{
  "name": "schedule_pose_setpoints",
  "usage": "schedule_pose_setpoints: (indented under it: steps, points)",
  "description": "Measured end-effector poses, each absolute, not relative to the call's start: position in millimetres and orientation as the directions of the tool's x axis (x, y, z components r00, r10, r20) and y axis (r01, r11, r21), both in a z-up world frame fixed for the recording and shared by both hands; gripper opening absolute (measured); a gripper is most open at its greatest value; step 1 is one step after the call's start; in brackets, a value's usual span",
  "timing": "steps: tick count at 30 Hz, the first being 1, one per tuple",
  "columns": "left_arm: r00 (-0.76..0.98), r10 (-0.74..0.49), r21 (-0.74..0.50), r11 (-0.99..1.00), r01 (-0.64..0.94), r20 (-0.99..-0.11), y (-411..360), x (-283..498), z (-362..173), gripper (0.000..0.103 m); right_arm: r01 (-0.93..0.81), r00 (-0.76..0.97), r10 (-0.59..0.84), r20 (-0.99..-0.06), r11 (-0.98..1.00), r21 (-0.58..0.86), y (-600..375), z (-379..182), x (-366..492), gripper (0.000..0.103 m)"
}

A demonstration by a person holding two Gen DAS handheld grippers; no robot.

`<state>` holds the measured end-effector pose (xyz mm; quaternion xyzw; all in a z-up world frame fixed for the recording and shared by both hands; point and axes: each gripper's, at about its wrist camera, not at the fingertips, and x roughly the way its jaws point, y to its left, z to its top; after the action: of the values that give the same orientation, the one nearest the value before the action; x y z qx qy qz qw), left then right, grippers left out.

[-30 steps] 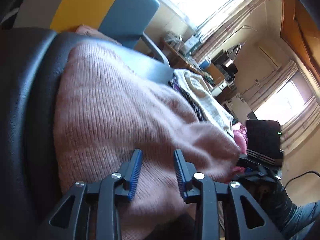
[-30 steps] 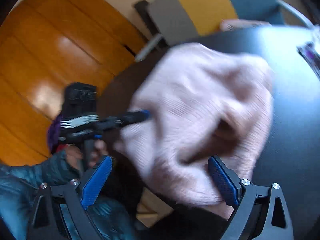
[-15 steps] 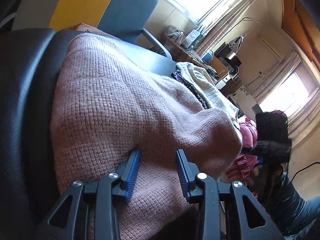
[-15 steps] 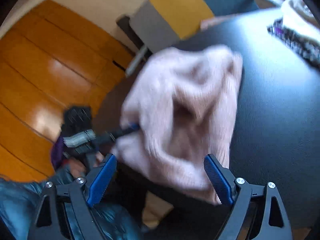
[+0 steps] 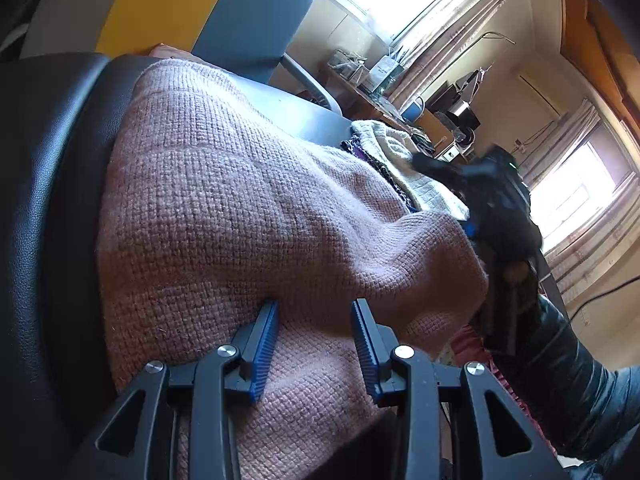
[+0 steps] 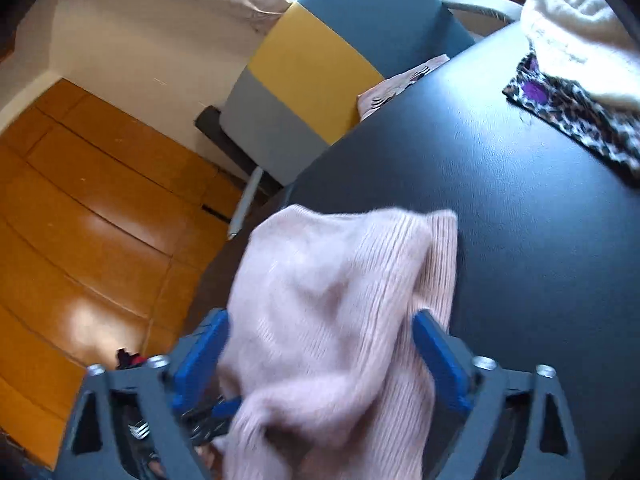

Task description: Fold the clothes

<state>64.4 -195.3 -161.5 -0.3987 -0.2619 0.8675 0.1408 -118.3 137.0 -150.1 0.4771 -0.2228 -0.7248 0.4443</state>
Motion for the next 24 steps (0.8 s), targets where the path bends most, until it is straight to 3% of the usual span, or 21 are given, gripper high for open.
schedule_pose_setpoints:
  steps: [2, 3, 4, 5, 9, 15, 19, 23, 24]
  points:
    - [-0.642, 0.454, -0.565, -0.824, -0.040, -0.617, -195.7, 64.6, -161.7, 0.037, 0.437, -0.152, -0.833, -0.531, -0.539, 0.720, 127.3, -151.6, -128.7, 0.071]
    - [-0.643, 0.453, -0.562, -0.826, -0.042, -0.618, -196.0, 65.5, -161.2, 0.037, 0.445, -0.162, -0.815, -0.557, -0.564, 0.695, 122.5, -151.7, -130.7, 0.051]
    - [-0.642, 0.451, -0.558, -0.829, -0.044, -0.619, -195.7, 65.3, -159.9, 0.037, 0.454, -0.173, -0.794, -0.583, -0.590, 0.668, 117.8, -151.7, -132.2, 0.025]
    - [-0.642, 0.450, -0.555, -0.831, -0.047, -0.620, -195.4, 65.0, -158.4, 0.037, 0.470, -0.190, -0.769, -0.611, -0.618, 0.631, 113.1, -147.9, -131.9, 0.018]
    - [-0.632, 0.471, -0.545, -0.834, -0.090, -0.616, -189.8, 64.4, -153.6, 0.043, 0.572, -0.253, -0.786, -0.565, -0.592, 0.568, 120.9, -116.1, -121.2, 0.012]
    - [-0.602, 0.470, -0.521, -0.847, -0.102, -0.645, -179.0, 57.3, -156.0, 0.043, 0.589, -0.281, -0.766, -0.578, -0.613, 0.527, 142.0, -129.3, -119.5, 0.012]
    - [-0.609, 0.516, -0.540, -0.825, -0.165, -0.603, -162.4, 43.3, -133.5, 0.043, 0.561, -0.281, -0.751, -0.597, -0.633, 0.533, 151.2, -154.2, -124.7, 0.012]
    - [-0.578, 0.551, -0.512, -0.822, -0.250, -0.602, -122.1, 13.2, -122.5, 0.043, 0.527, -0.271, -0.775, -0.571, -0.616, 0.585, 158.6, -170.9, -131.2, 0.017]
    - [-0.565, 0.561, -0.506, -0.819, -0.271, -0.605, -109.3, 5.4, -122.6, 0.043, 0.520, -0.270, -0.777, -0.569, -0.615, 0.593, 160.1, -173.7, -133.8, 0.022]
